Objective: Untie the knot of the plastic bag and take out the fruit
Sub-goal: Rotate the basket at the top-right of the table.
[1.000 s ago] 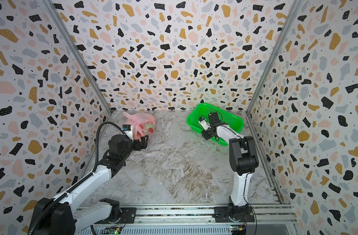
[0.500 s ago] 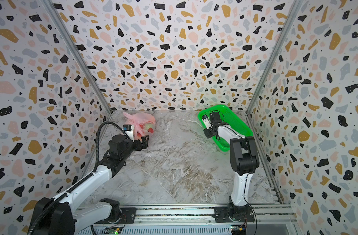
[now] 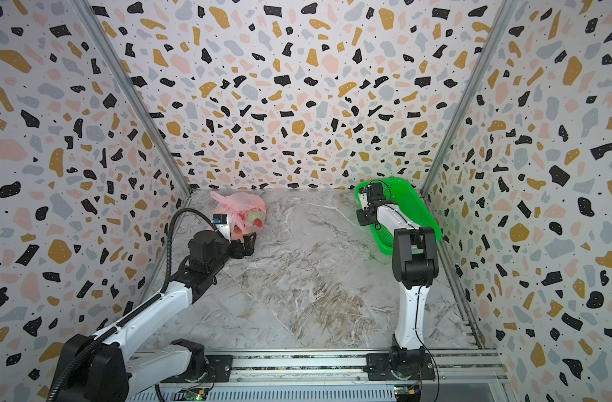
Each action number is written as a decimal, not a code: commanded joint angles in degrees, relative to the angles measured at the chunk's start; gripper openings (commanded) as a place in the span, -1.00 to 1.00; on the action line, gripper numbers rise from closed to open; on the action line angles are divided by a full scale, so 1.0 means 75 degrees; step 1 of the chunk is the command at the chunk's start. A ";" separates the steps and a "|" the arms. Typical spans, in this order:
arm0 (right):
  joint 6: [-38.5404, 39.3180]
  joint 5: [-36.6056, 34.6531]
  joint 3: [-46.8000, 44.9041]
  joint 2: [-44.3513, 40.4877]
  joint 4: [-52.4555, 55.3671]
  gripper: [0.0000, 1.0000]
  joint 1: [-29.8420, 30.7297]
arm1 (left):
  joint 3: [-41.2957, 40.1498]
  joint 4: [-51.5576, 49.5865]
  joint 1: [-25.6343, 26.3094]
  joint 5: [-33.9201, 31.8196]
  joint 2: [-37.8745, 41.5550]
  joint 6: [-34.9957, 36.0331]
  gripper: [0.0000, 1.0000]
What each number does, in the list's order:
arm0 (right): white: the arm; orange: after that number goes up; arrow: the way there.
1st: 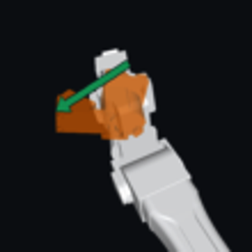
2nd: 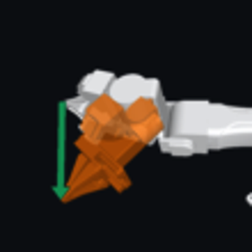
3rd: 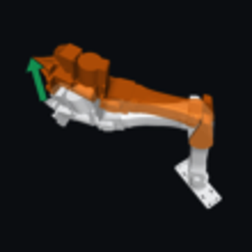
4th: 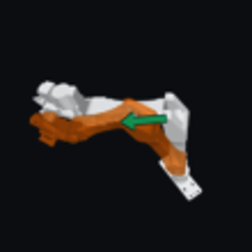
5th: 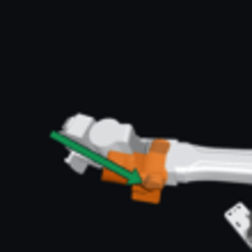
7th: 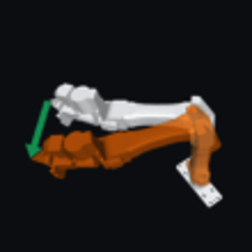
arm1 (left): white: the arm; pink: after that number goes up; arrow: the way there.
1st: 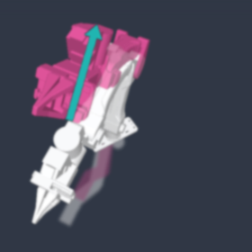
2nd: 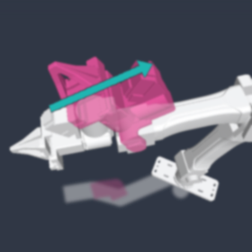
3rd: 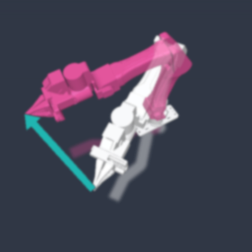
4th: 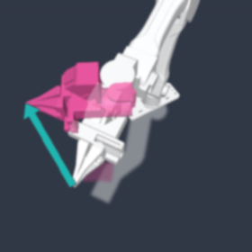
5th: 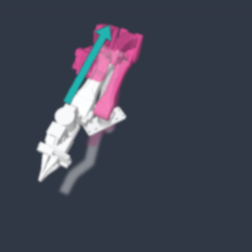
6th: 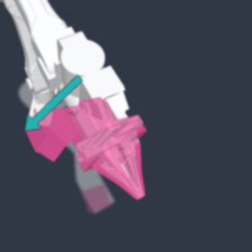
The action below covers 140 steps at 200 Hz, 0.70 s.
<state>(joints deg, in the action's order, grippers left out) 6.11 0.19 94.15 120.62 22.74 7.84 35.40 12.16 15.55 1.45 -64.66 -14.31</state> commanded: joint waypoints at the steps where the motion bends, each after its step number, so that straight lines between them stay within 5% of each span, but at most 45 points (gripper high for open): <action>1: -0.0502 0.0092 0.0197 0.0140 0.0341 -0.73 0.0067 | 0.0163 0.0008 0.0040 -0.0094 0.0020 0.0082 0.99; 12: -0.0514 0.0070 0.0232 0.0193 0.0425 -0.66 0.0080 | 0.0154 -0.0021 0.0047 -0.0111 0.0044 0.0099 0.99; 41: -0.0606 0.0051 -0.0009 -0.0122 0.0309 0.14 0.0183 | 0.0203 -0.0250 0.0049 -0.0405 0.0200 0.0105 0.99; 64: -0.0725 0.0101 -0.0423 -0.0677 0.0044 0.46 0.0340 | 0.0517 -0.0778 0.0054 -0.1154 0.0439 -0.0076 1.00; 105: -0.0965 -0.0032 -0.1096 -0.1838 -0.0074 0.71 0.0614 | 0.1835 -0.2396 0.0033 -0.2757 0.0022 -0.0129 1.00; 140: -0.1218 -0.0026 -0.1959 -0.3164 -0.0246 0.80 0.0954 | 0.2644 -0.2930 -0.0284 -0.3076 -0.0943 -0.0184 0.93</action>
<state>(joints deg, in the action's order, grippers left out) -0.58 0.10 81.97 104.84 21.93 13.28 51.75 -3.84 15.14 -17.17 -66.70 -15.09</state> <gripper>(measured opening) 0.886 0.982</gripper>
